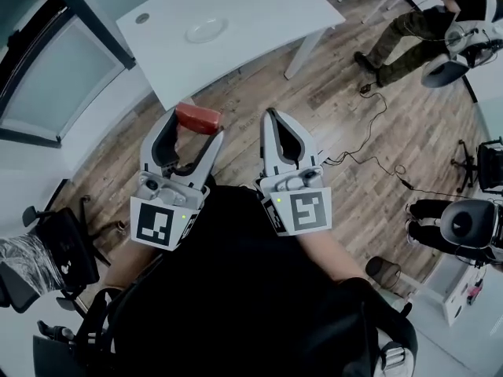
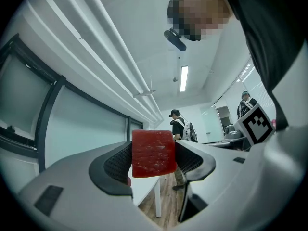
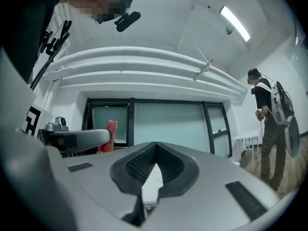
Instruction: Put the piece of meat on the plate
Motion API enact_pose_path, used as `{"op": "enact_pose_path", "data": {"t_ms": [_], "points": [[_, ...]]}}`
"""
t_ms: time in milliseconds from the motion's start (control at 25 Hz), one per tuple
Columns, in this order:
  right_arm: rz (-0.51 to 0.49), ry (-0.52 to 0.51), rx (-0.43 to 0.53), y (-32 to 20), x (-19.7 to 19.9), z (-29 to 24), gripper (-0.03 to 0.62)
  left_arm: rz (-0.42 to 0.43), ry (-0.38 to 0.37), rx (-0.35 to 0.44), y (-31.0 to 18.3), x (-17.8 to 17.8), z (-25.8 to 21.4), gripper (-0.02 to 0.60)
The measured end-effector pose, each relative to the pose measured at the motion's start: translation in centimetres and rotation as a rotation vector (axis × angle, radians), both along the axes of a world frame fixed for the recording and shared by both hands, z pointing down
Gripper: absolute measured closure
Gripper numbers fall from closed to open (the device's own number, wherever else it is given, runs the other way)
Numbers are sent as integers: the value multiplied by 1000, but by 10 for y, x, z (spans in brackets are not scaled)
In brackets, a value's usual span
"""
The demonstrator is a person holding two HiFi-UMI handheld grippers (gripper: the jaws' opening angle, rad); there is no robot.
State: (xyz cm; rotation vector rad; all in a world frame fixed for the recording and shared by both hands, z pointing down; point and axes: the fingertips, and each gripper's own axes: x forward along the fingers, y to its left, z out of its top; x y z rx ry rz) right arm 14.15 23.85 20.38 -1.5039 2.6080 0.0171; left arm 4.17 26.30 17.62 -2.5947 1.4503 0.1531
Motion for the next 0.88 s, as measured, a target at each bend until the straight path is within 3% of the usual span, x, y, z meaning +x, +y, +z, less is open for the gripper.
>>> {"op": "enact_pose_path", "data": {"t_ms": [320, 640, 880], "points": [[39, -18, -41, -18, -3, 15, 591, -13, 15, -39, -16, -20, 11, 301], [82, 31, -139, -58, 9, 41, 591, 30, 55, -43, -74, -6, 20, 301], [70, 52, -160, -104, -16, 47, 591, 49, 58, -70, -126, -22, 29, 301]]}}
